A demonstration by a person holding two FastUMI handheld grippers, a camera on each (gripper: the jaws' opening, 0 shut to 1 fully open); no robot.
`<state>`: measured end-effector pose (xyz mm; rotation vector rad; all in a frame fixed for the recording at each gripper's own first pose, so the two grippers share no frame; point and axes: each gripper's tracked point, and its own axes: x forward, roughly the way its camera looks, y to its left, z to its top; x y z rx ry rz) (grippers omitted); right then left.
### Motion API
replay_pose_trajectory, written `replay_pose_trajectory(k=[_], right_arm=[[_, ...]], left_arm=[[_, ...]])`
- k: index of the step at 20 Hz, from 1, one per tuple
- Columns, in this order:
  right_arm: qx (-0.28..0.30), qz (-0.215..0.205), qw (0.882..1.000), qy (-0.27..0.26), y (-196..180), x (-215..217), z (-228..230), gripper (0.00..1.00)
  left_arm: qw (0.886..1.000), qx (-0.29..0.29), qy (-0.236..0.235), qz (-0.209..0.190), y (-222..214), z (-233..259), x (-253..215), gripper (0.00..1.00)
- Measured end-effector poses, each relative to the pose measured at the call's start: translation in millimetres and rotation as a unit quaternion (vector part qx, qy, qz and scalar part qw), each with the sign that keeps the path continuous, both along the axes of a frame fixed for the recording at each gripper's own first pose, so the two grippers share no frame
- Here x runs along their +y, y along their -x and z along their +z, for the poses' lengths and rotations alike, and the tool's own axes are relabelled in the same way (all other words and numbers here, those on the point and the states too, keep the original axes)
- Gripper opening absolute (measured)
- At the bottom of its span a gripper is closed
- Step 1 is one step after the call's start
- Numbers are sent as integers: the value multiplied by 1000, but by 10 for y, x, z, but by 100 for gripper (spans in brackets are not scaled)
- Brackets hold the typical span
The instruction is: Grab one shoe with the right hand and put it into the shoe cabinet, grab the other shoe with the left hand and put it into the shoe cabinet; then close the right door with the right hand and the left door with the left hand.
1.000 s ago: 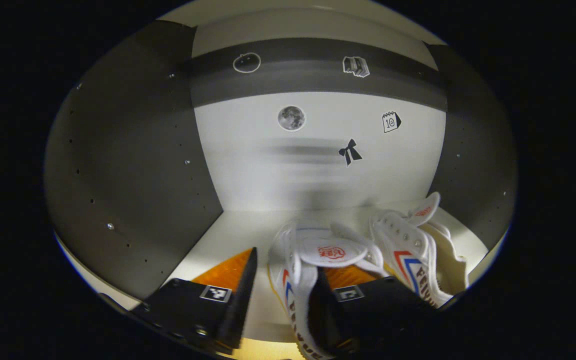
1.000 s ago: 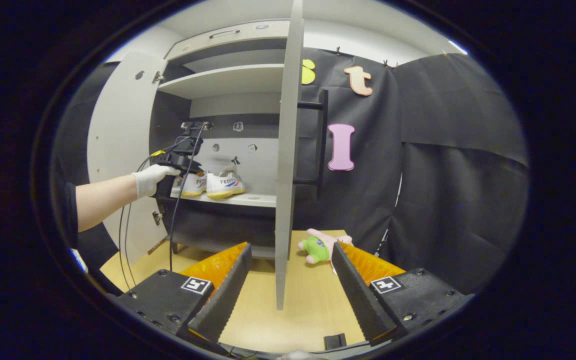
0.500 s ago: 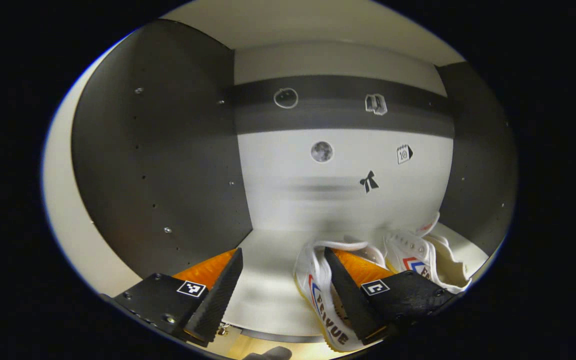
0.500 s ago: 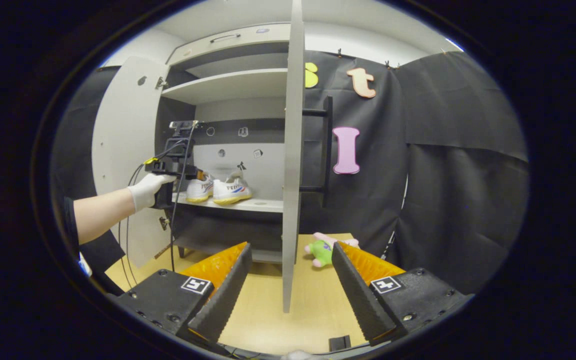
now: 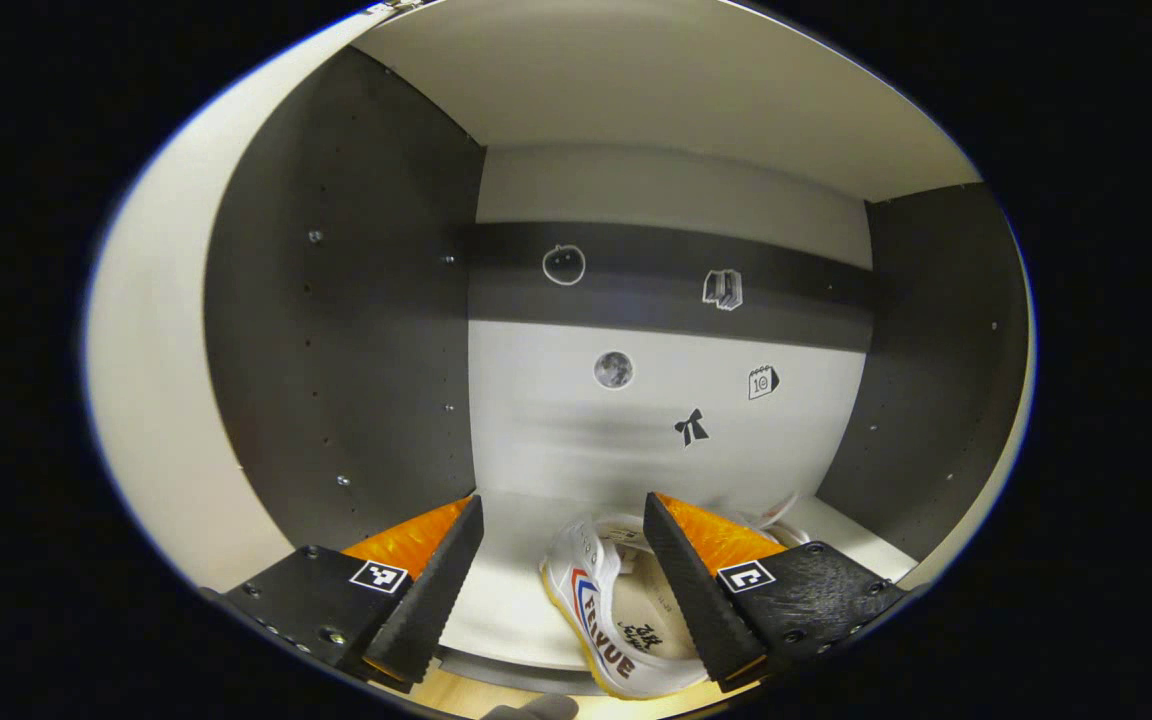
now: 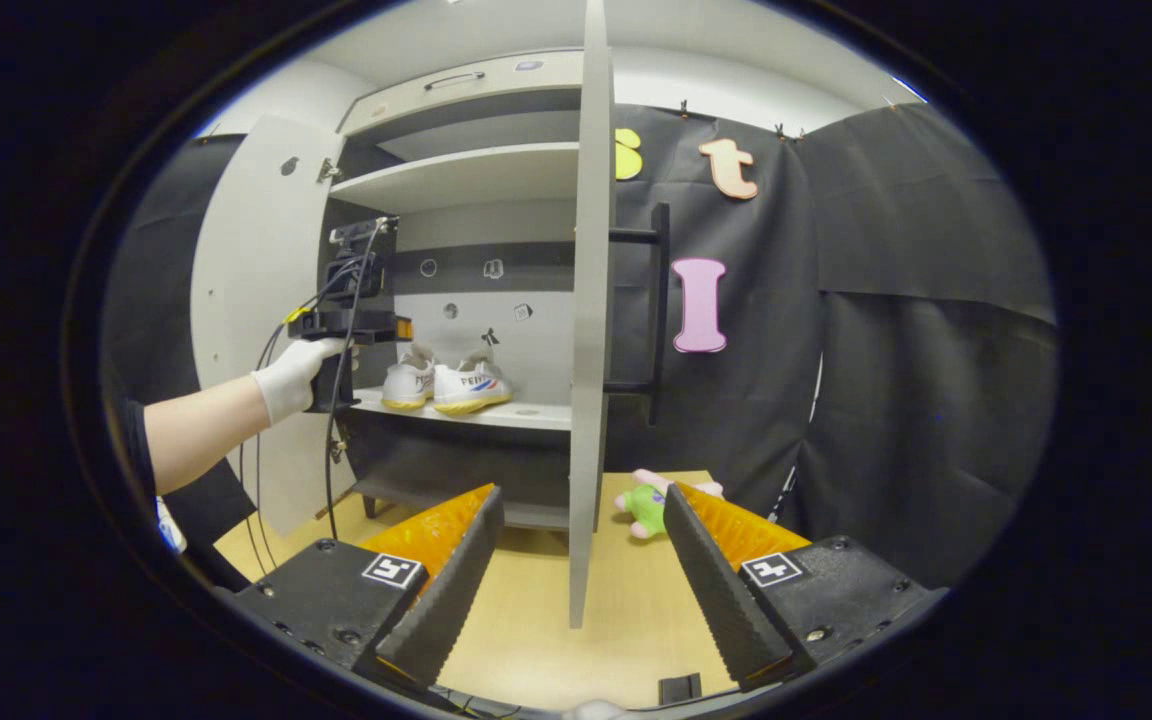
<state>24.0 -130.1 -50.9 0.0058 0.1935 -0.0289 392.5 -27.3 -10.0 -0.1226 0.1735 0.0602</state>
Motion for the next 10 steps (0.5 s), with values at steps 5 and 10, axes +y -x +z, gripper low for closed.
replay_pose_trajectory(k=[5,10], right_arm=[[-14,-13,1000,-5,80,-139,111,100],[-21,-51,998,-9,195,-476,59,100]], left_arm=[[998,-59,-10,7,602,469,95,96],[994,-106,-36,-6,1308,698,1,96]])
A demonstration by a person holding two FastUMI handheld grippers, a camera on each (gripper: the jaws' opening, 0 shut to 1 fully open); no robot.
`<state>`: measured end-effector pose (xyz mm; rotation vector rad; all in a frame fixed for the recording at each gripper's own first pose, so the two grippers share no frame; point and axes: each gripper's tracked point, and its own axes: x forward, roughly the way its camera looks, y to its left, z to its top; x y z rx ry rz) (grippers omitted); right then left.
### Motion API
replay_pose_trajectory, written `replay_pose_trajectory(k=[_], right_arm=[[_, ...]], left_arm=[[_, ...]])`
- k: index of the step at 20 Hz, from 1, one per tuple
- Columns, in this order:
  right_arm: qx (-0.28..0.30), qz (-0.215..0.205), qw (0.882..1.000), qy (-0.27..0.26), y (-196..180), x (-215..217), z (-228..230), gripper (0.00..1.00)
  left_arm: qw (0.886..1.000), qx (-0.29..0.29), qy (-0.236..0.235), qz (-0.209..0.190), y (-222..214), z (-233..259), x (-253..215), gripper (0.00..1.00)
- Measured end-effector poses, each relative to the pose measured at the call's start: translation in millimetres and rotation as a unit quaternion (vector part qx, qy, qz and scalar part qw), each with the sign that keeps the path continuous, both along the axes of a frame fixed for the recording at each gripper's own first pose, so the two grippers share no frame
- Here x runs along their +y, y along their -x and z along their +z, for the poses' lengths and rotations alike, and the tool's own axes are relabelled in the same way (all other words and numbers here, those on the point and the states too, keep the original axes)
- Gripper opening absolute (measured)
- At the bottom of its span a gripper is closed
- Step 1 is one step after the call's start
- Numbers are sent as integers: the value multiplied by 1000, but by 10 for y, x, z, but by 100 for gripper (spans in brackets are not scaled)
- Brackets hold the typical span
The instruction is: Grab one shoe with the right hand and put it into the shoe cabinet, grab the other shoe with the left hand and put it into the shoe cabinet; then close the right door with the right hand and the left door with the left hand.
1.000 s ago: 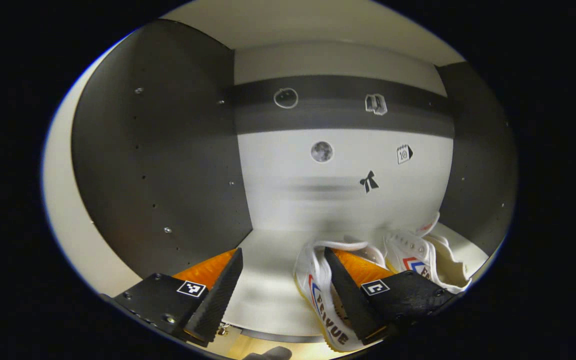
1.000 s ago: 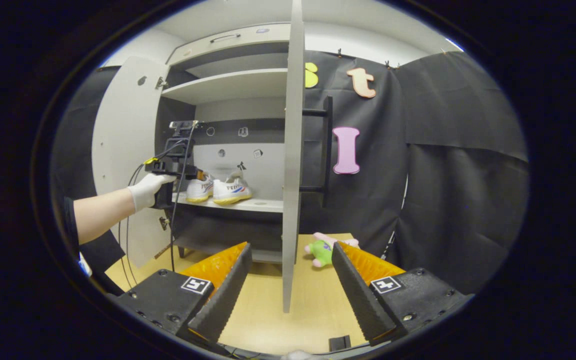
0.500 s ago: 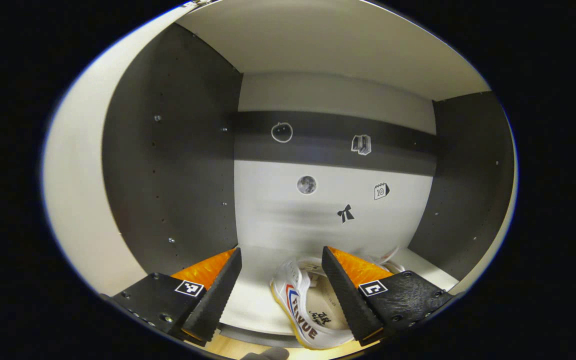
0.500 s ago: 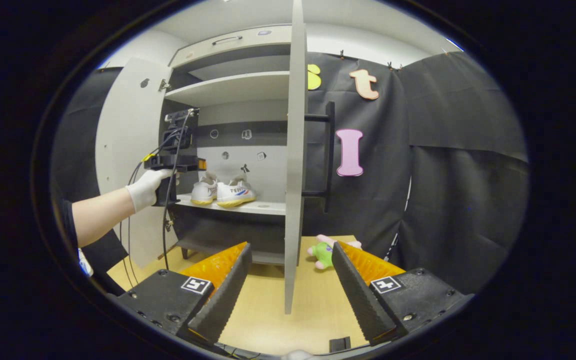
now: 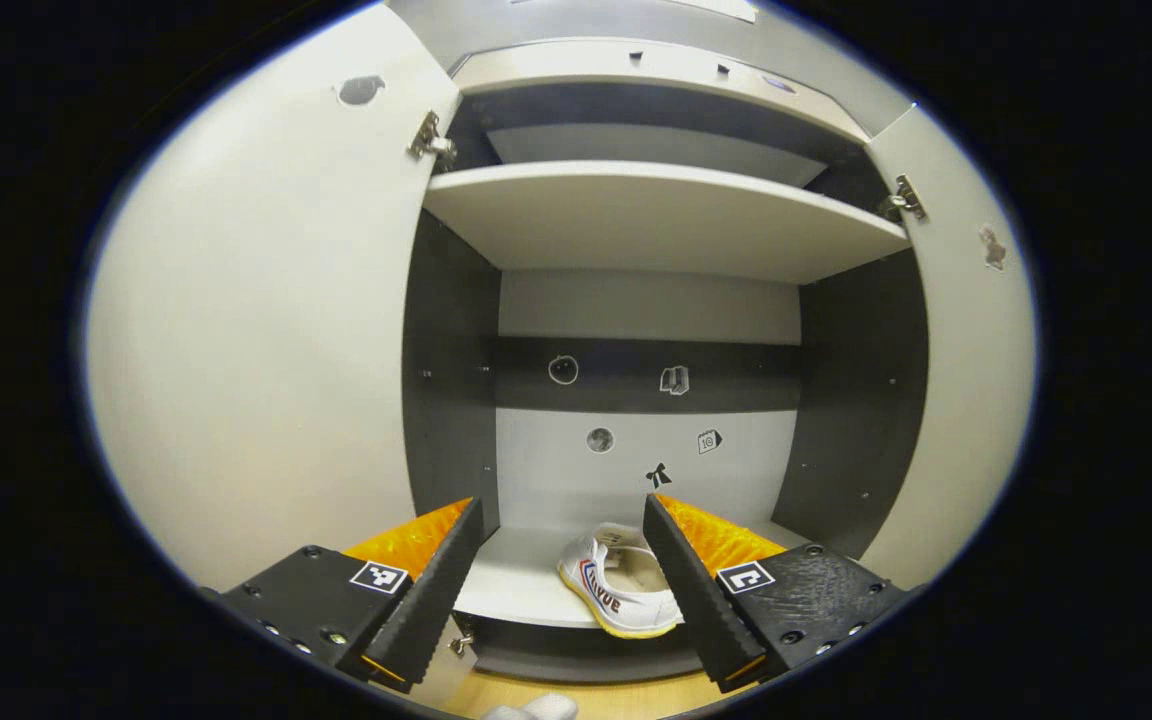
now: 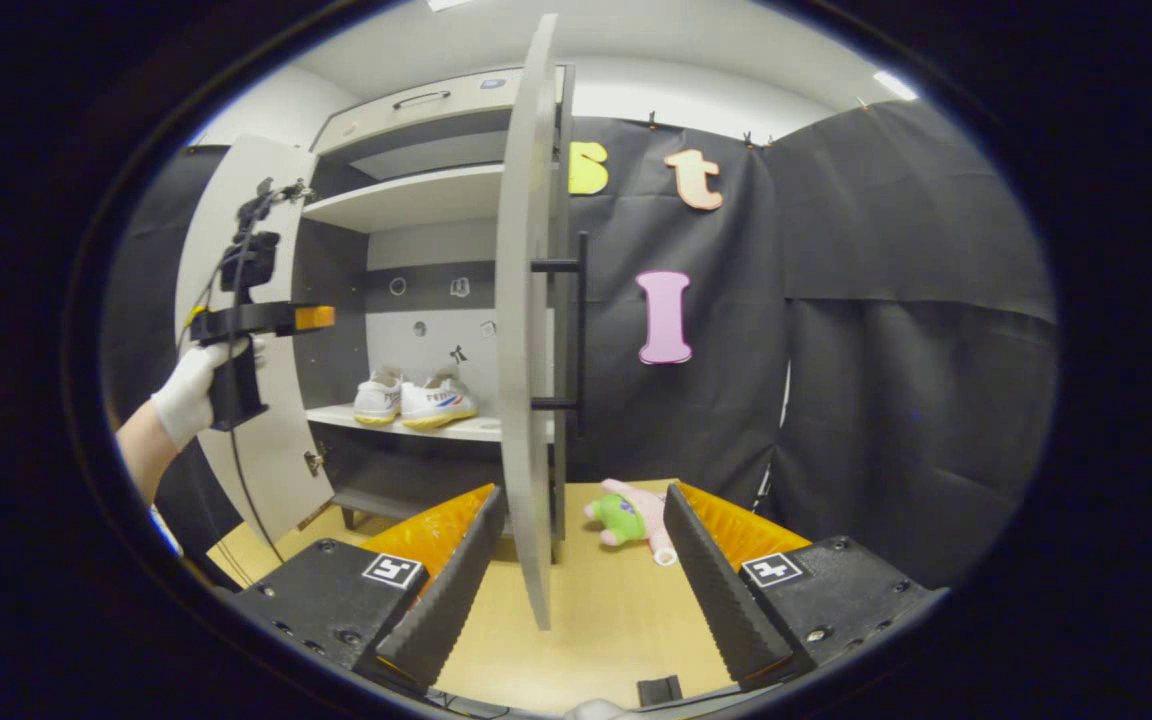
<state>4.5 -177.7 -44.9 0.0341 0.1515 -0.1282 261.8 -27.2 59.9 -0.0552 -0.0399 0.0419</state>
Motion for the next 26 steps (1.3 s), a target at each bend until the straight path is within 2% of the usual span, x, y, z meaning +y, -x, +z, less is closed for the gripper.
replay_pose_trajectory(k=[4,5,7,8,13,15,17,18,20,22,23,24,26], right_arm=[[-7,-40,999,10,27,-328,7,100],[-6,-44,999,9,11,-384,17,97],[-18,-57,998,7,-17,-486,134,100],[-25,-61,998,8,-25,-522,185,97],[-37,-58,998,11,-72,-457,315,100],[-41,-55,998,6,-112,-425,343,97],[-46,-56,997,-1,-197,-419,406,100],[-46,-57,997,-1,-246,-425,423,97],[-52,-61,997,5,-339,-477,528,100],[-57,-68,996,13,-449,-527,630,97],[-57,-68,996,14,-493,-528,668,100],[-58,-66,996,14,-556,-514,696,97],[-50,-59,997,20,-647,-463,729,98]], left_arm=[[999,6,-5,-35,618,-53,-212,96],[999,7,-4,-40,769,-81,-269,96],[999,8,-5,-45,1074,-180,-338,96],[999,14,-5,-43,1233,-265,-341,96],[997,68,8,-47,1912,-758,-325,96],[997,74,9,-35,2051,-838,-236,96],[997,69,8,-22,2115,-794,-131,96],[998,65,11,-19,2143,-776,-90,96],[998,54,6,-10,2198,-710,15,96],[999,45,-5,4,2272,-695,137,96],[999,43,-7,11,2309,-687,195,96],[999,39,-9,12,2331,-693,219,96],[999,40,-6,14,2477,-778,251,96]])
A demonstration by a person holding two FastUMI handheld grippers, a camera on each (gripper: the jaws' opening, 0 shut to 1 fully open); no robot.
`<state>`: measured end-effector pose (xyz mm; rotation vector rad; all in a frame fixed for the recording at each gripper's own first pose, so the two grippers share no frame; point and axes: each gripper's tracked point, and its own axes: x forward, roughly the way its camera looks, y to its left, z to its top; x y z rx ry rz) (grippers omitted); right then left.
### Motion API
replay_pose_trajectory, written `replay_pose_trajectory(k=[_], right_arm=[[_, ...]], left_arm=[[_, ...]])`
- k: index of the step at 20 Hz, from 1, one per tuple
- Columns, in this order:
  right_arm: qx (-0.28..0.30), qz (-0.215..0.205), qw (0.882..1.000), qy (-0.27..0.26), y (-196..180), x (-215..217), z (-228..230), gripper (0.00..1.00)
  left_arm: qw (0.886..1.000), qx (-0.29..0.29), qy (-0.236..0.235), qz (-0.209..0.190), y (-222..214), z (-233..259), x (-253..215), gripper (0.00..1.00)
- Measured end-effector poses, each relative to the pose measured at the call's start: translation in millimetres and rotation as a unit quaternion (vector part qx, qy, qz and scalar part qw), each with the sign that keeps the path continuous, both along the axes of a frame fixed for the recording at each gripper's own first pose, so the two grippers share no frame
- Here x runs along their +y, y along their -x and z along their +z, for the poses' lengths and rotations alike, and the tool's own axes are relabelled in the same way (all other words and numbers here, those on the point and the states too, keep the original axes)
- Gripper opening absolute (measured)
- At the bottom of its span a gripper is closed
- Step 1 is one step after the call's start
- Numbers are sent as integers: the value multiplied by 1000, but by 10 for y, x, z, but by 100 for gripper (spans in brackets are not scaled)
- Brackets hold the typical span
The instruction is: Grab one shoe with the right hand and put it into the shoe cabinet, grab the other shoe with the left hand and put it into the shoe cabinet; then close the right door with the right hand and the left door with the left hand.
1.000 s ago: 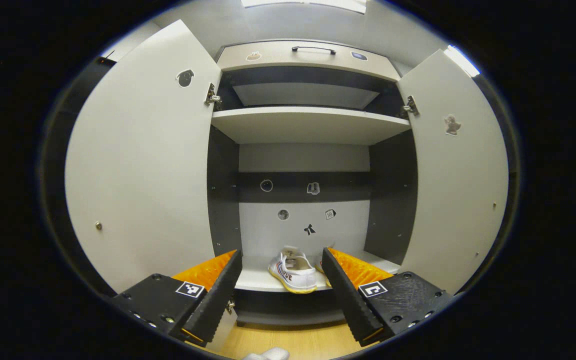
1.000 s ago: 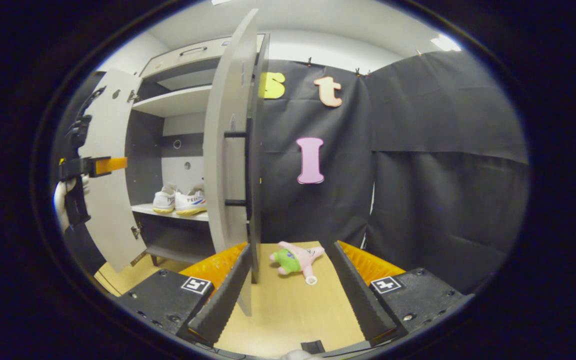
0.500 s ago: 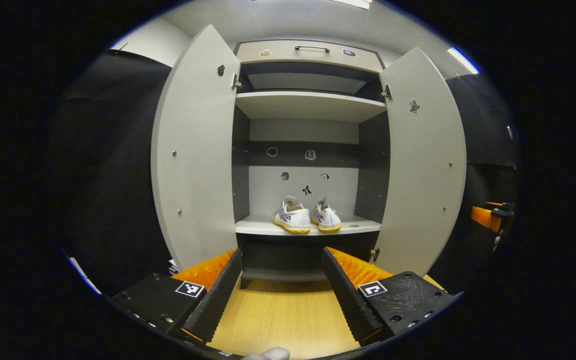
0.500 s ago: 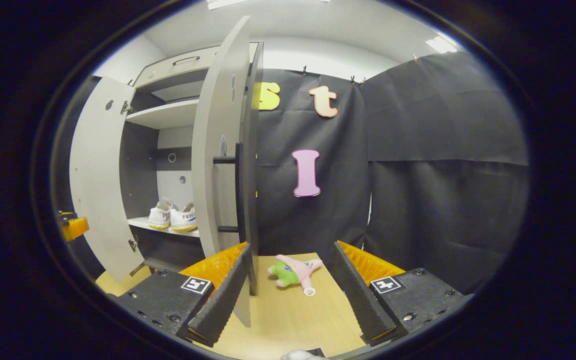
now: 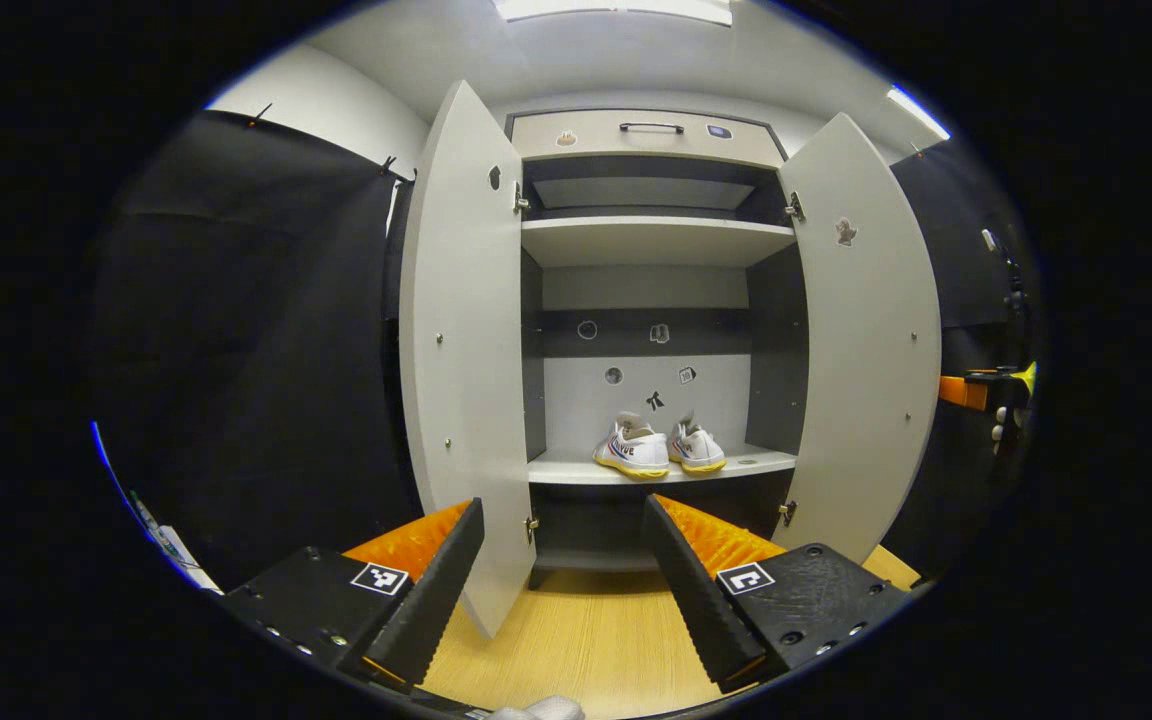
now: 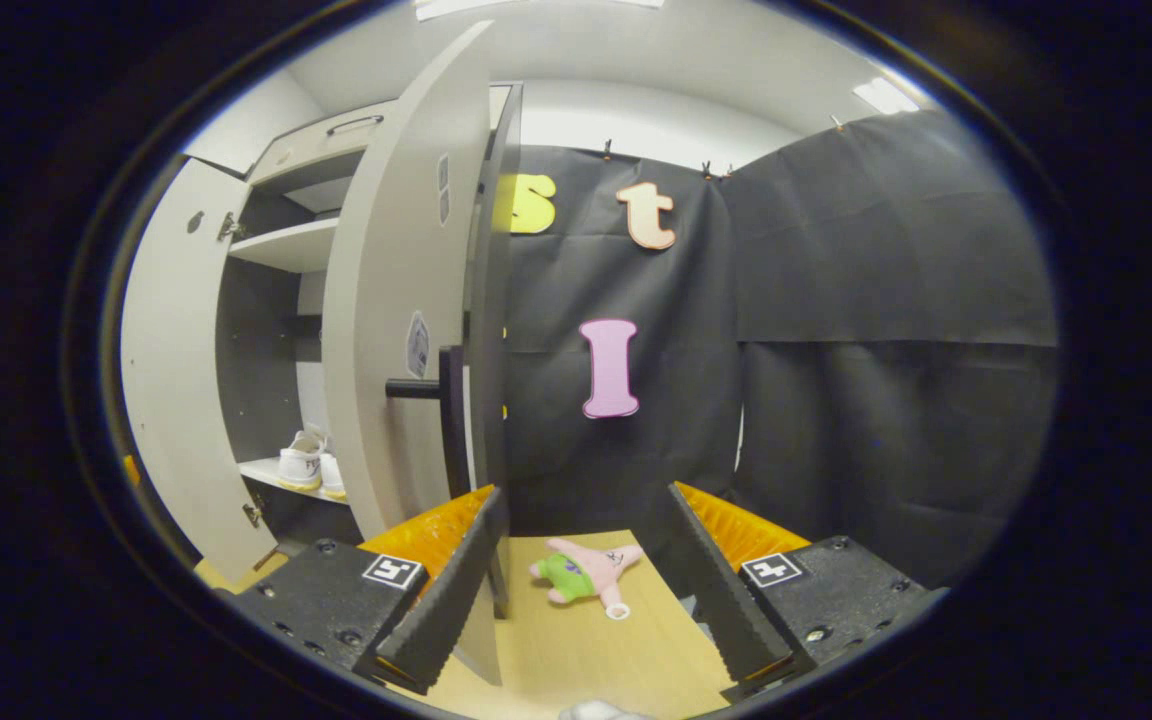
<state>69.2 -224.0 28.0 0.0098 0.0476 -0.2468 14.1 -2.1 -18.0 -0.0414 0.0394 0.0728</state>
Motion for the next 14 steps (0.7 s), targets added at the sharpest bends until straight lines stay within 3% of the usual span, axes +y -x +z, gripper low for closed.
replay_pose_trajectory(k=[2,11,12,13,14], right_arm=[[-1,2,1000,12,-10,-24,66,100],[6,51,998,25,-34,394,161,88],[6,63,998,29,-42,514,165,80],[5,70,997,28,-51,608,160,89],[2,76,997,25,-66,706,162,89]], left_arm=[[1000,5,11,0,45,-52,15,96],[1000,6,23,-12,64,-99,84,96],[1000,5,26,-11,73,-91,98,96],[999,4,30,-13,75,-91,98,96],[999,5,31,-12,81,-100,103,96]])
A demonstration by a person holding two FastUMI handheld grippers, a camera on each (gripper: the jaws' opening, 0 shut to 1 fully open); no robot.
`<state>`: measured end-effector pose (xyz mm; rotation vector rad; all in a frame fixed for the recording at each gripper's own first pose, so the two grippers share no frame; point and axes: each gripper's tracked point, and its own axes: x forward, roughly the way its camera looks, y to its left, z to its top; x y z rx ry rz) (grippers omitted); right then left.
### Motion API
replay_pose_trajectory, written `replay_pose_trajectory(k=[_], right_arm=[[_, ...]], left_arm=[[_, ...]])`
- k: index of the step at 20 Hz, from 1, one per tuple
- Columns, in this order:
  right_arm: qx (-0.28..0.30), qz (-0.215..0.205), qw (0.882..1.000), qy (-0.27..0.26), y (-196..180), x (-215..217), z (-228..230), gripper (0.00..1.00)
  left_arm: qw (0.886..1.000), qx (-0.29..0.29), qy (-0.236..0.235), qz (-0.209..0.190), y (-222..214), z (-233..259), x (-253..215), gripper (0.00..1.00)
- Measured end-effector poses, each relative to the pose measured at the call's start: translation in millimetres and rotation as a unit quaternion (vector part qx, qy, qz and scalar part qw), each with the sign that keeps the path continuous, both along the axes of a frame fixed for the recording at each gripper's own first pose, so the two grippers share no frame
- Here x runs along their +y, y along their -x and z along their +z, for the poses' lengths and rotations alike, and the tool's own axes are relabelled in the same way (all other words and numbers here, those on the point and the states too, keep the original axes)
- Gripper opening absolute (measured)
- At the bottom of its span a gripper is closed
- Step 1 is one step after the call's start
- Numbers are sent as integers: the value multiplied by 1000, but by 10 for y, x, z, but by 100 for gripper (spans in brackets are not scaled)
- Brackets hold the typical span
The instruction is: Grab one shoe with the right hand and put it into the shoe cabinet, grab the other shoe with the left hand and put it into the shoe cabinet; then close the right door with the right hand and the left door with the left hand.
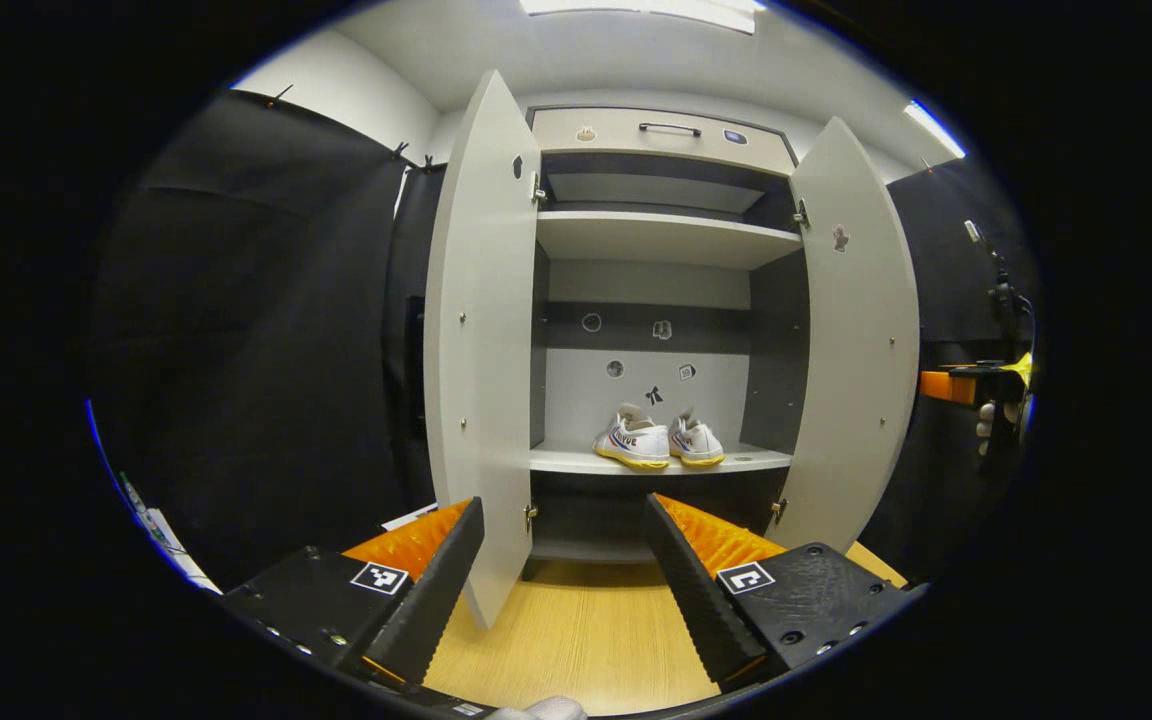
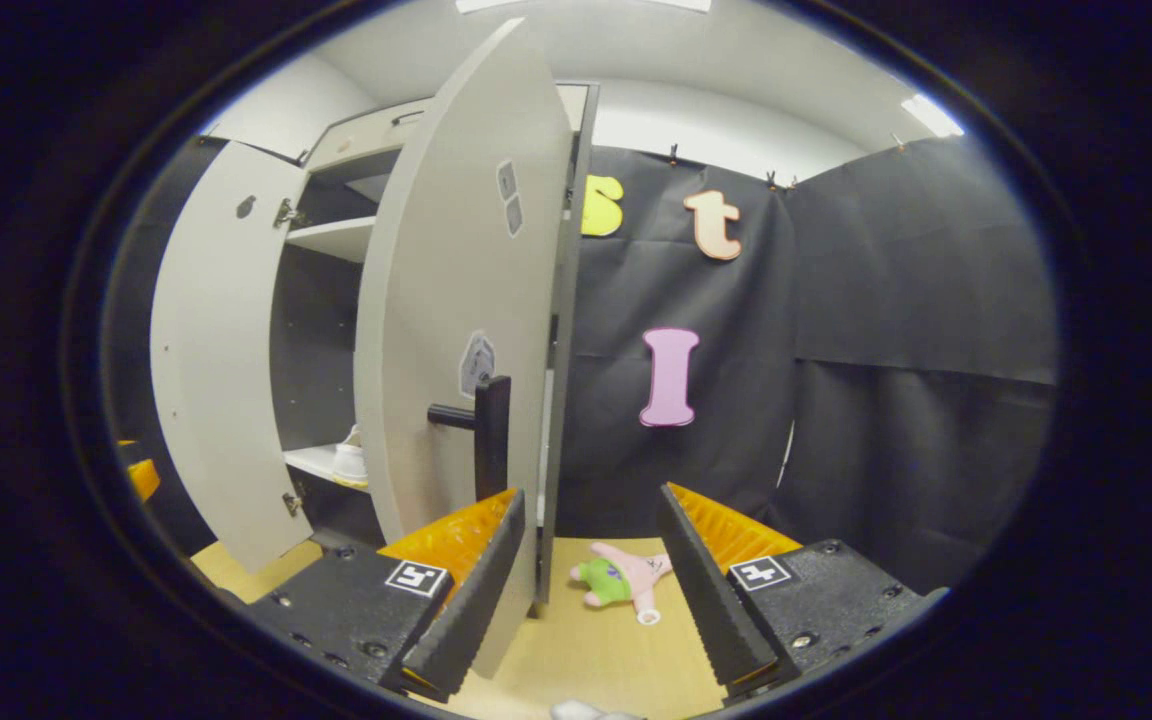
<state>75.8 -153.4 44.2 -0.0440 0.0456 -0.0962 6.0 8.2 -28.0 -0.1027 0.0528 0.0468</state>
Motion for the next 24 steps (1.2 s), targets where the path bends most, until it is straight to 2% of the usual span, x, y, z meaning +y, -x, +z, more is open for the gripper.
replay_pose_trajectory(k=[7,10,12,24], right_arm=[[4,77,997,1,-262,805,-14,88],[15,123,992,-3,-331,1206,-80,93],[9,126,992,-3,-283,1324,-90,99],[15,153,988,-26,127,1823,-187,99]], left_arm=[[1000,16,-13,16,149,-138,201,96],[999,20,-17,25,190,-152,302,96],[999,21,-18,31,202,-147,361,96],[999,16,-25,41,112,-96,722,96]])
